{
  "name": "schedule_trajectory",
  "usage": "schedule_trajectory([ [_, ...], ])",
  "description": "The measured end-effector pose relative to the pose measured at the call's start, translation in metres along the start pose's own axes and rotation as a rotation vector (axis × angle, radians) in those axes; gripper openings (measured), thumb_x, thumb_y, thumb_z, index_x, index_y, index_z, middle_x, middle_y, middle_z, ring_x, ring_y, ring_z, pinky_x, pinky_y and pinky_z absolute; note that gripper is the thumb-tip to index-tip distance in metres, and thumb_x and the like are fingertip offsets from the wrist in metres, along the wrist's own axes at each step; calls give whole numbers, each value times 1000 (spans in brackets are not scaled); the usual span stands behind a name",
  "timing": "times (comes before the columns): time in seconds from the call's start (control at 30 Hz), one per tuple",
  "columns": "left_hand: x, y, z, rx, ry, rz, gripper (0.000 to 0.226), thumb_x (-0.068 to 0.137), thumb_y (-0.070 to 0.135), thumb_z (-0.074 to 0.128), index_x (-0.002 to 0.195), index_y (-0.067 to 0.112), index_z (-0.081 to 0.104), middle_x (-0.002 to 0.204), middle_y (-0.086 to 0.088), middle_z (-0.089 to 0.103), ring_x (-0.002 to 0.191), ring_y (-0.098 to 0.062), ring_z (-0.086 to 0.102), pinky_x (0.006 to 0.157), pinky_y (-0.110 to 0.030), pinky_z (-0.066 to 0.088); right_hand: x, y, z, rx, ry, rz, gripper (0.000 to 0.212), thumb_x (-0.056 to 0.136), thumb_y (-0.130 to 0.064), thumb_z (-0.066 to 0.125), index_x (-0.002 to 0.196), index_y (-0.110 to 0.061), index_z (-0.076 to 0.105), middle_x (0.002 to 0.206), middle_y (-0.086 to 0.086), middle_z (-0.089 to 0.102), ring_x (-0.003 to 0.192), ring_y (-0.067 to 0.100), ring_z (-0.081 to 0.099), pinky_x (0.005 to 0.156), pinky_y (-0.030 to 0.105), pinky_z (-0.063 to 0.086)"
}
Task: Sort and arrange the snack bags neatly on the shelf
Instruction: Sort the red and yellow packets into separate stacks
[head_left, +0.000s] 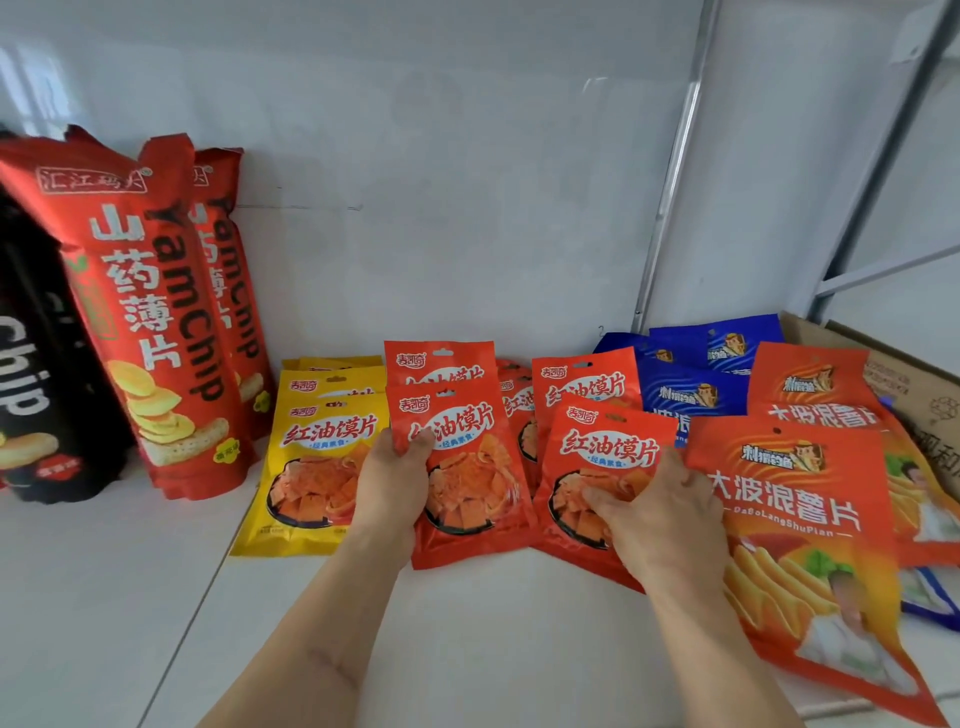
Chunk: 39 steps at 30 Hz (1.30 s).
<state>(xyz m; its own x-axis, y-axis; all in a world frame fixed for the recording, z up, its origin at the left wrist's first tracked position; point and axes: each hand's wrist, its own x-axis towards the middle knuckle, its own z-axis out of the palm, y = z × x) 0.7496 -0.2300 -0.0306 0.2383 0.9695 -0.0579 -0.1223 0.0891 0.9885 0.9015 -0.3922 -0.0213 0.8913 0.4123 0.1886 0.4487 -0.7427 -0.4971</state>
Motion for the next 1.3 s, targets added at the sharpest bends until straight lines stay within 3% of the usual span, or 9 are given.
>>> schedule_trajectory([
  [0.13,2,-1,2,2,26,3,17,101,40,56,116,33,58,105,9,69,95,-15,68,76,-36,58,0,1,-1,73,-16,35,112,71,-70,70,153,-20,12,140,15,37,130,35,44,102,48,44],
  [0.33,0,-1,4,19,34,16,18,101,43,54,117,34,54,105,11,66,96,-14,66,73,-33,56,8,4,-10,569,82,-18,87,88,-28,73,155,-23,18,117,2,62,109,26,62,94,41,48],
  [0.4,-1,0,4,18,39,19,17,101,43,54,116,35,53,106,11,66,98,-17,67,79,-38,58,15,7,-20,707,92,-34,60,90,-26,71,143,-23,44,96,-8,65,97,20,66,84,33,48],
  [0.5,-4,1,5,20,44,13,18,101,44,54,116,35,54,109,8,69,101,-19,68,88,-46,59,22,10,-32,862,33,-70,7,92,-32,69,97,-27,71,89,-8,73,84,17,72,75,34,55],
  [0.73,-9,5,4,5,41,7,20,101,44,55,116,33,57,109,6,71,101,-21,70,88,-48,60,18,-4,-31,930,-240,-189,8,92,-29,67,85,-32,70,88,-15,74,84,3,70,76,24,52],
  [0.87,-12,2,4,-20,10,8,31,99,55,51,120,33,57,111,3,74,98,-21,74,85,-49,61,14,-21,-11,771,-388,-229,10,90,-27,70,81,-29,73,80,-16,75,76,2,71,71,20,55],
  [1.1,-22,6,4,-92,-14,33,50,98,64,38,134,32,53,116,8,71,102,-11,70,83,-34,58,7,-47,20,658,-454,-206,11,93,-24,67,93,-17,76,87,-8,75,81,11,71,72,23,55],
  [1.2,-22,7,3,-83,-49,1,73,85,81,36,142,36,47,125,8,67,112,-15,66,95,-42,56,4,-53,25,606,-455,-243,10,94,-26,66,86,-21,72,84,-12,72,81,11,69,65,16,50],
  [1.3,-21,9,3,-40,-51,11,75,79,85,45,134,36,49,119,10,68,107,-14,67,91,-40,56,6,-55,31,577,-422,-251,8,93,-28,68,87,-23,71,89,-11,73,87,14,69,80,30,55],
])
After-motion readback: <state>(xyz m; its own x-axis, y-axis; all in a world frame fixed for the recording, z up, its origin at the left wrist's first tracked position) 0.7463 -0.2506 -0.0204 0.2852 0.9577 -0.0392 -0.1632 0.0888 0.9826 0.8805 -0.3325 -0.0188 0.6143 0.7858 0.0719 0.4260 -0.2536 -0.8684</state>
